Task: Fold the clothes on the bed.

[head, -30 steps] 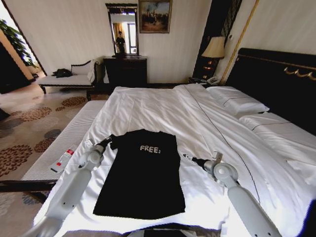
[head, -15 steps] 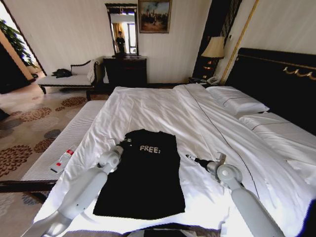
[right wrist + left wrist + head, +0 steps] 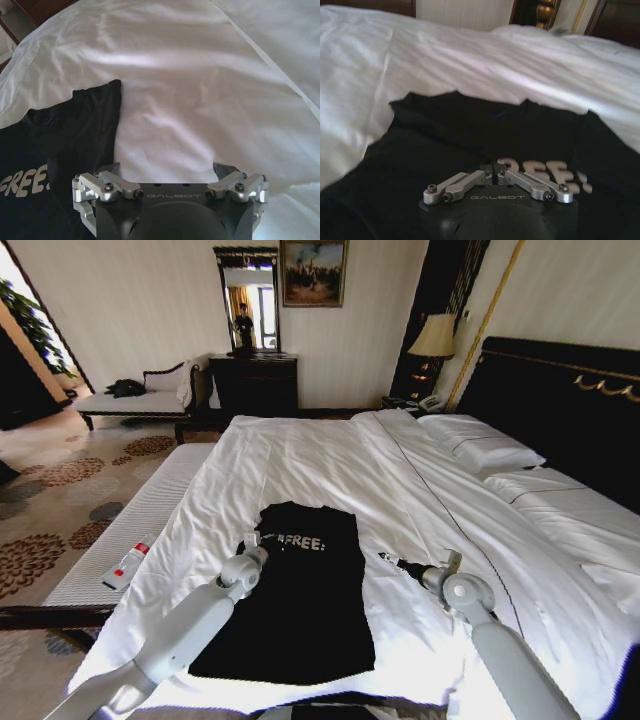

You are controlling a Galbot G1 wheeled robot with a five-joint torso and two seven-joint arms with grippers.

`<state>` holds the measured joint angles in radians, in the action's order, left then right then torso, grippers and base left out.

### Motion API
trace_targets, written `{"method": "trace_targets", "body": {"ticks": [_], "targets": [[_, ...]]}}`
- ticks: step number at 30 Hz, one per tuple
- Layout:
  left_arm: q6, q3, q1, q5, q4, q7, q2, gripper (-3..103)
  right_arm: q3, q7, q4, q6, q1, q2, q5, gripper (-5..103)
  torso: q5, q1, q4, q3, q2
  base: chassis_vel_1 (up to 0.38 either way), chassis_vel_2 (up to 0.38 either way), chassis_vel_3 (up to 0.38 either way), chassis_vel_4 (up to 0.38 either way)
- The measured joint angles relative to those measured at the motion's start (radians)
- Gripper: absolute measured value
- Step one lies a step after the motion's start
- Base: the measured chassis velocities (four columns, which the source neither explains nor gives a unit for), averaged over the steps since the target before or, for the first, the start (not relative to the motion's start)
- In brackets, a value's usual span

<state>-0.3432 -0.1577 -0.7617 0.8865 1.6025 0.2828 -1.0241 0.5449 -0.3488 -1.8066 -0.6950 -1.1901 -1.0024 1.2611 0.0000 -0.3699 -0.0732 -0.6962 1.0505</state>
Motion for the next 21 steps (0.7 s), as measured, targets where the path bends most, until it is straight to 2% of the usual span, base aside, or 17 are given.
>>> {"method": "trace_targets", "body": {"ticks": [3,5,6,7,8,10,11,13,14,16,17,19,20,21], "targets": [[-0.006,0.006,-0.009,0.000,0.007,0.000,0.005,0,0.000,0.000,0.000,0.000,0.000,-0.002,0.000,100,-0.0001,0.000,0.0000,0.000,0.000,0.000,0.000,0.000,0.000],[-0.016,0.033,-0.021,-0.001,0.022,0.002,0.018,11,-0.001,0.000,0.001,0.000,-0.003,-0.005,-0.003,100,0.0001,0.000,0.0000,0.000,0.000,0.000,0.000,0.000,0.000],[-0.016,0.033,-0.021,-0.001,0.022,0.002,0.018,11,-0.001,0.000,0.001,0.000,-0.003,-0.005,-0.003,100,0.0001,0.000,0.0000,0.000,0.000,0.000,0.000,0.000,0.000],[-0.018,0.046,-0.026,0.000,0.031,0.002,0.023,16,-0.002,0.001,0.002,0.000,-0.003,-0.005,-0.004,100,-0.0001,0.000,0.0000,0.000,0.000,0.000,0.000,0.000,0.000],[-0.018,0.057,-0.030,0.003,0.041,-0.001,0.028,16,-0.002,0.001,0.002,0.000,-0.003,-0.006,-0.004,100,-0.0001,0.000,0.0000,0.000,0.000,0.000,0.000,0.000,0.000],[-0.017,0.080,-0.043,0.012,0.075,-0.018,0.046,26,-0.006,0.001,0.003,0.000,-0.002,-0.008,-0.005,100,0.0000,0.000,0.0000,0.000,0.000,0.000,0.000,0.000,0.000],[-0.017,0.080,-0.043,0.012,0.075,-0.018,0.046,26,-0.006,0.001,0.003,0.000,-0.002,-0.008,-0.005,100,0.0000,0.000,0.0000,0.000,0.000,0.000,0.000,0.000,0.000],[-0.006,0.104,-0.061,0.016,0.107,-0.033,0.064,38,-0.010,0.001,0.003,0.000,0.001,-0.010,-0.006,100,0.0000,0.000,0.0001,0.000,0.000,0.000,0.000,0.000,0.000],[-0.006,0.104,-0.061,0.016,0.107,-0.033,0.064,38,-0.010,0.001,0.003,0.000,0.001,-0.010,-0.006,100,0.0000,0.000,0.0001,0.000,0.000,0.000,0.000,0.000,0.000],[0.006,0.137,-0.072,0.033,0.112,-0.035,0.067,48,-0.012,0.001,0.002,0.000,0.001,-0.010,-0.006,100,0.0000,0.000,0.0001,0.000,0.000,0.000,0.000,0.000,0.000],[0.006,0.137,-0.072,0.033,0.112,-0.035,0.067,48,-0.012,0.001,0.002,0.000,0.001,-0.010,-0.006,100,0.0000,0.000,0.0001,0.000,0.000,0.000,0.000,0.000,0.000],[0.021,0.174,-0.063,0.067,0.081,-0.022,0.052,59,-0.012,0.001,0.000,0.000,-0.003,-0.010,-0.006,100,-0.0001,0.000,0.0001,0.000,0.000,0.000,0.000,0.000,0.000],[0.021,0.174,-0.063,0.067,0.081,-0.022,0.052,59,-0.012,0.001,0.000,0.000,-0.003,-0.010,-0.006,100,-0.0001,0.000,0.0001,0.000,0.000,0.000,0.000,0.000,0.000],[0.024,0.193,-0.057,0.085,0.065,-0.013,0.044,64,-0.011,0.001,-0.001,0.000,-0.005,-0.010,-0.006,100,-0.0001,0.000,0.0000,0.000,0.000,0.000,0.000,0.000,0.000]]}}
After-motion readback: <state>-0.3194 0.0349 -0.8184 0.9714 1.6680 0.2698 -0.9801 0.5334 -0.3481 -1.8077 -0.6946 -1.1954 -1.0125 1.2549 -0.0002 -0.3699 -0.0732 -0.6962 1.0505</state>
